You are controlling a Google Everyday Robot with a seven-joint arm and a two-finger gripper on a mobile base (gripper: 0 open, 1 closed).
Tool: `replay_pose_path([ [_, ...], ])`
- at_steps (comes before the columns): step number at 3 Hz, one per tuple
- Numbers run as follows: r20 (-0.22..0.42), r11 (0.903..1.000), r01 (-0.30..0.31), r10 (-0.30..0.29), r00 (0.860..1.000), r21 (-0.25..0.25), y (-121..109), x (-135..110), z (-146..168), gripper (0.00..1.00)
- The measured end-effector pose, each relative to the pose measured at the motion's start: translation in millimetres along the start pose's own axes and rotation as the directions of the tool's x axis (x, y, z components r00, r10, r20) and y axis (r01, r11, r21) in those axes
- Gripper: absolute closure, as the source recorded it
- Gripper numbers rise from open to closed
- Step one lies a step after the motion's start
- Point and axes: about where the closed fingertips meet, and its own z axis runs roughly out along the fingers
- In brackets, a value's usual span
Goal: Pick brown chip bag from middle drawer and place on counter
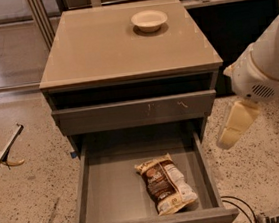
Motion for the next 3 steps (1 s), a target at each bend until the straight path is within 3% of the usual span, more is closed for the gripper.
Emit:
replay_pose_path([
  [1,0.088,0.9956,-0.034,0.042,0.995,-0.087,42.3,3.5,75.3,0.00],
  [2,0.189,0.9772,-0.040,0.080,0.979,-0.208,102.9,-4.1,158.0,0.00],
  [3,0.247,0.9672,-0.042,0.106,0.963,-0.251,123.1,-20.9,232.4,0.00],
])
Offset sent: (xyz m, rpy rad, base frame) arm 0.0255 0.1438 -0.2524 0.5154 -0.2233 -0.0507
